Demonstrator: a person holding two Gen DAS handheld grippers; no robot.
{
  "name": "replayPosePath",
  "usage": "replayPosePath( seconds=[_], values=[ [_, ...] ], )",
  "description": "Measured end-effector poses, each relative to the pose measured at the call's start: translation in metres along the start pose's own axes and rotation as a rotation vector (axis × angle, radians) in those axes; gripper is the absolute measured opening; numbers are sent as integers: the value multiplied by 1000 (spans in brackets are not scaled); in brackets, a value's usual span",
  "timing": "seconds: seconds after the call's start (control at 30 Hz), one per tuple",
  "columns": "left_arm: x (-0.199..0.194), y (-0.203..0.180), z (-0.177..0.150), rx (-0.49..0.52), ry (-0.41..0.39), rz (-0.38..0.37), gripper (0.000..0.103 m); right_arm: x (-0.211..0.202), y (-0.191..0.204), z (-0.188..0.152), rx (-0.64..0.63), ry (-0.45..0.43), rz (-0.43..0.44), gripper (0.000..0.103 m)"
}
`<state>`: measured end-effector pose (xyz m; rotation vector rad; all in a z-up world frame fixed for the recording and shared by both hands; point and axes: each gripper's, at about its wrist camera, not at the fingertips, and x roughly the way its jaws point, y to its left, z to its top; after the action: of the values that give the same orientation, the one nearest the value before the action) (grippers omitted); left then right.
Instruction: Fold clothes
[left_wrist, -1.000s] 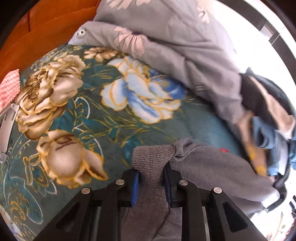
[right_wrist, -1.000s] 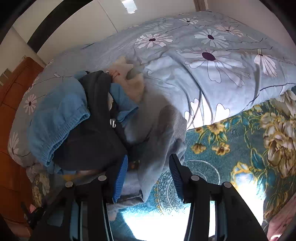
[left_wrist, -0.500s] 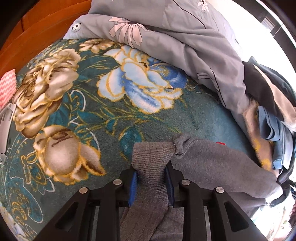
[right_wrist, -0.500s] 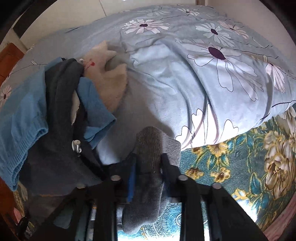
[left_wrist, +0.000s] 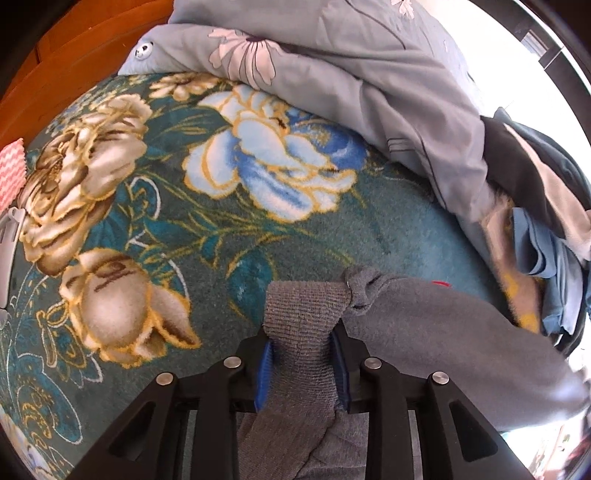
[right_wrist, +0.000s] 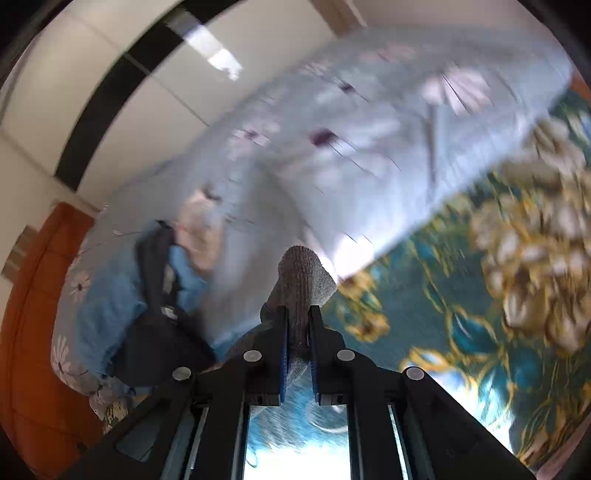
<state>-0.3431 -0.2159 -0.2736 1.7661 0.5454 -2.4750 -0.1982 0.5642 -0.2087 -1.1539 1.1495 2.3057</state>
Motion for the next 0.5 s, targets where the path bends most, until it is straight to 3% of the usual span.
replayPosePath(
  seconds=[0.1,0.17,0.4,0.5],
  values=[
    [0,-6,3,11,17,-1,32,23,-49,-20,130,56,-61,10],
    [-1,-12,5,44,21,22,32,24,-59,-27,144,52,-59,10],
    [6,-15,8,45,43,49,33,20,-58,-18,50,74,-122,11],
    [6,-14,6,43,43,53,36,11,-44,-8,-31,32,-165,19]
  ],
)
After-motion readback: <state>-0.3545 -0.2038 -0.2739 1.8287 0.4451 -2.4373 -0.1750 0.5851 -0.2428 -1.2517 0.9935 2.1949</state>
